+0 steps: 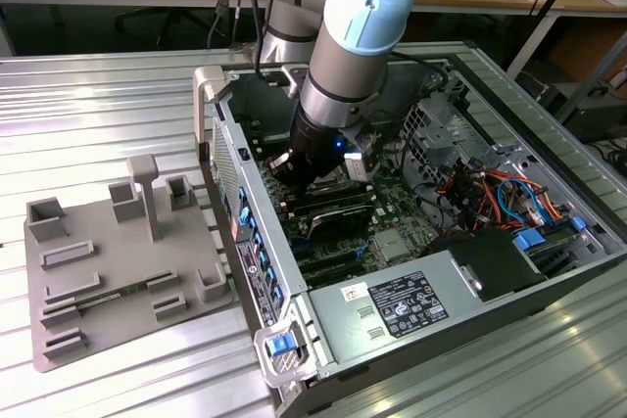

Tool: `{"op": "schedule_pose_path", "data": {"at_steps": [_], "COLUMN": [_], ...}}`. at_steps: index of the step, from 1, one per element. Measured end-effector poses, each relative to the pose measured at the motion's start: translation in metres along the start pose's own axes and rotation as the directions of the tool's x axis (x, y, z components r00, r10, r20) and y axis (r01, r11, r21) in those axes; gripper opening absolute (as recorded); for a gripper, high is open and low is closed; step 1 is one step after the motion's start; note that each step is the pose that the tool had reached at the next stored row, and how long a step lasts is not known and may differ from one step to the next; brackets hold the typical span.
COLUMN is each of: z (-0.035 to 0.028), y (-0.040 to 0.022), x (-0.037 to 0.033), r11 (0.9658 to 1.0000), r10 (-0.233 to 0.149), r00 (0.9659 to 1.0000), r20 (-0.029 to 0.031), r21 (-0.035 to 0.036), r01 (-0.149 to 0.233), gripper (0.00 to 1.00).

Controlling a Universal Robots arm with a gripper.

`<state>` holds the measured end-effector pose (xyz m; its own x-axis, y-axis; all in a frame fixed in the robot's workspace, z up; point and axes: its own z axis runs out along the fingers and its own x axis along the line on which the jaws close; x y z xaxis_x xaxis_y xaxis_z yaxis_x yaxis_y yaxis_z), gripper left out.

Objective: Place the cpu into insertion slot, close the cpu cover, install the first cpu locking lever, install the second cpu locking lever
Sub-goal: 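Install the second cpu locking lever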

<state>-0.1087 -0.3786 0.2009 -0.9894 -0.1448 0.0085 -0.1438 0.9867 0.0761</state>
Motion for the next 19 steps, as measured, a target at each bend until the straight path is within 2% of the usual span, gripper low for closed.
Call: {"op": "schedule_pose_path", "data": {"at_steps": [1, 2, 6, 8, 9, 10, 15, 17, 19], "z": [0.0000, -0.0006, -0.0060, -0.0070, -0.0072, -0.0074, -0.0078, -0.0080, -0.0110], "y": [-0.0001, -0.0001, 0.0003, -0.0001, -0.0008, -0.0019, -0.0052, -0.0059, -0.0041], "x": [0.0000, 0.0000, -0.0003, -0.0032, -0.0085, -0.0156, -0.0404, -0.0504, -0.0525], "r11": [1.0000, 1.0000, 0.9999, 0.9999, 1.0000, 1.0000, 1.0000, 0.9999, 0.9999], "r10": [0.000, 0.000, 0.000, 0.000, 0.001, 0.001, 0.002, 0.003, 0.003], "r00": [1.0000, 1.0000, 1.0000, 1.0000, 1.0000, 0.9999, 0.9991, 0.9989, 0.9989], "r20": [-0.0006, -0.0011, -0.0014, -0.0025, -0.0067, -0.0139, -0.0412, -0.0474, -0.0476], "r21": [0.0066, 0.0095, 0.0110, 0.0108, 0.0094, 0.0069, -0.0069, -0.0113, -0.0114], "r01": [0.000, 0.000, 0.000, 0.000, -0.001, -0.001, -0.003, -0.003, -0.004], "gripper": [0.11, 0.11, 0.11, 0.11, 0.11, 0.11, 0.11, 0.11, 0.11]}}
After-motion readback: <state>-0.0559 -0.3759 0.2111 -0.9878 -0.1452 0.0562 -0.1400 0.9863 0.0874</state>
